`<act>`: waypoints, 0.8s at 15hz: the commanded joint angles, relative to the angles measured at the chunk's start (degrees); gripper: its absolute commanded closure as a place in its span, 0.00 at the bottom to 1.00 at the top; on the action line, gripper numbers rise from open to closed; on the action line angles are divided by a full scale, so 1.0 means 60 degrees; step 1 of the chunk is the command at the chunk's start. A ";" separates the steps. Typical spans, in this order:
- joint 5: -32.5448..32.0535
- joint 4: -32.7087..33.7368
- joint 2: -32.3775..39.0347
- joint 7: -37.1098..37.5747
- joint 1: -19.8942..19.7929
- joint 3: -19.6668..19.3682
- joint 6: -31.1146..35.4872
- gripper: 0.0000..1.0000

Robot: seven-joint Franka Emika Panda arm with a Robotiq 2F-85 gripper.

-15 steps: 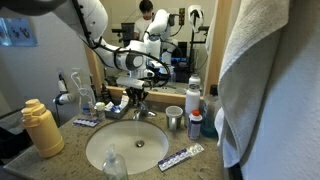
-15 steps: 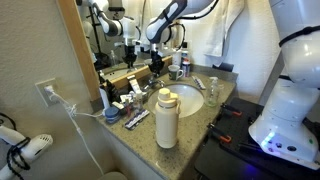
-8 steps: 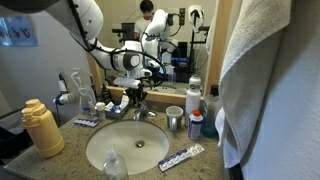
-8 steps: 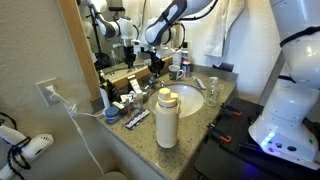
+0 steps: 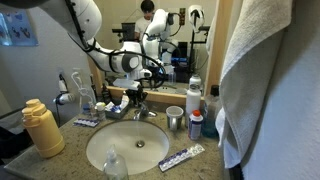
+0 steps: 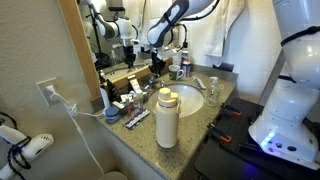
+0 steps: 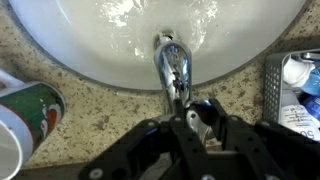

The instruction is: Lift the tap handle then push it down

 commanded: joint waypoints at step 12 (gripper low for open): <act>0.0824 -0.2582 -0.0753 -0.0792 -0.0573 0.0220 0.1226 0.93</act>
